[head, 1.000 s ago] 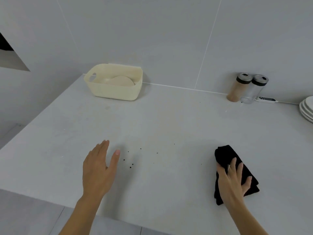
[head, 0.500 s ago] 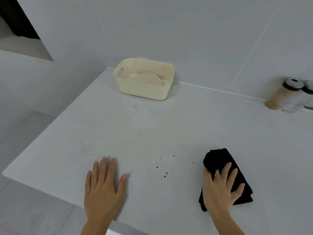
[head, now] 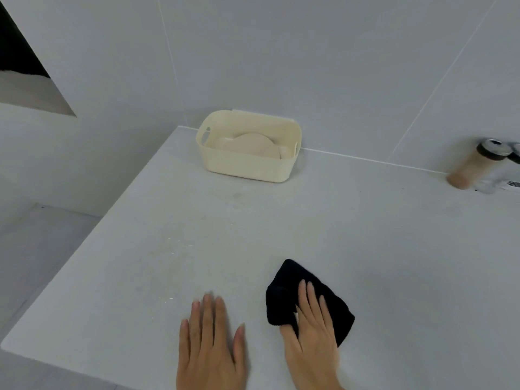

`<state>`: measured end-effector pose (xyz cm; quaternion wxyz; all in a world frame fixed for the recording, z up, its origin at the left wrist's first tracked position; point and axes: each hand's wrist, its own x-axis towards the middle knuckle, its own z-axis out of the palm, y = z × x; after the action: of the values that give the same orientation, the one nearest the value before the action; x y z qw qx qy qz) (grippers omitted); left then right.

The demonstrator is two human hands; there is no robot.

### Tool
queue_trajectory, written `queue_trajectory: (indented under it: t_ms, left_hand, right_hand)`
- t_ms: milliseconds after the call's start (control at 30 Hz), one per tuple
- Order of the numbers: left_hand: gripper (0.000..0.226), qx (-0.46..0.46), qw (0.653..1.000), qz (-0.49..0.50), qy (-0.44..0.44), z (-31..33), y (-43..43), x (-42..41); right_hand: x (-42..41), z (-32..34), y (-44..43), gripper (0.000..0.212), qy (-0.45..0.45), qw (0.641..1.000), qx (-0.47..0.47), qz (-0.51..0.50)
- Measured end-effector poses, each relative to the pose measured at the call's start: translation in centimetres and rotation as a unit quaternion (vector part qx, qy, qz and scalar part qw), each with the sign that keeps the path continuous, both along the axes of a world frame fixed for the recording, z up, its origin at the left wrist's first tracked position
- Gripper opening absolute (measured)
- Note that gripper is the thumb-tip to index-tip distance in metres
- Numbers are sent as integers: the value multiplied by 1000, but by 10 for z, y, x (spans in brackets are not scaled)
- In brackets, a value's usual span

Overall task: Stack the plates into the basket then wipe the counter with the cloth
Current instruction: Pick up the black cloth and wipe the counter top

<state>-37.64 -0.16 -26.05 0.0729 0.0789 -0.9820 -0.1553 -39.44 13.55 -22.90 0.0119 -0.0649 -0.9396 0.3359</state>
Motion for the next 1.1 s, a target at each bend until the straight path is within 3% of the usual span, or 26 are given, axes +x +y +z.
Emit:
queue_trajectory:
  t_ms: [67, 167, 233, 300, 467, 567, 667, 733, 800, 900, 1000, 1100]
  left_hand:
    - [66, 7, 1000, -1, 9, -2, -1, -2]
    - [70, 23, 999, 3, 22, -2, 0, -4]
    - [72, 45, 998, 5, 40, -2, 2, -8]
    - [72, 50, 997, 2, 64, -1, 3, -14]
    - [59, -12, 986, 20, 165, 1, 7, -31]
    - [56, -27, 982, 40, 181, 4, 12, -43]
    - [55, -27, 988, 61, 141, 4, 17, -53]
    - [54, -25, 990, 67, 120, 2, 19, -56]
    - [53, -25, 992, 61, 112, 0, 20, -57]
    - [50, -29, 993, 36, 111, -1, 19, -55]
    - [50, -37, 993, 24, 110, -1, 19, -55]
    - [51, -30, 994, 11, 104, 2, 19, -55]
  right_hand:
    - [-4, 13, 6, 45, -67, 975, -195, -80]
    - [-21, 34, 40, 30, -165, 843, -480, -178]
    - [-34, 53, 71, 35, -176, 760, -595, -194]
    - [-51, 66, 103, 36, -148, 723, -634, -232]
    - [-121, 73, 173, 32, -13, 791, -548, -272]
    - [-173, 57, 173, 46, -28, 871, -433, -229]
    - [-214, 26, 143, 57, -46, 953, -250, -166]
    - [-229, 3, 124, 61, -41, 996, -42, -66]
    - [-237, -12, 109, 55, -46, 996, 80, 12]
    - [-241, -20, 90, 51, -40, 985, 143, 87]
    - [-231, -20, 71, 50, 14, 965, 133, 224]
    - [-207, -17, 62, 49, 40, 907, 156, 389]
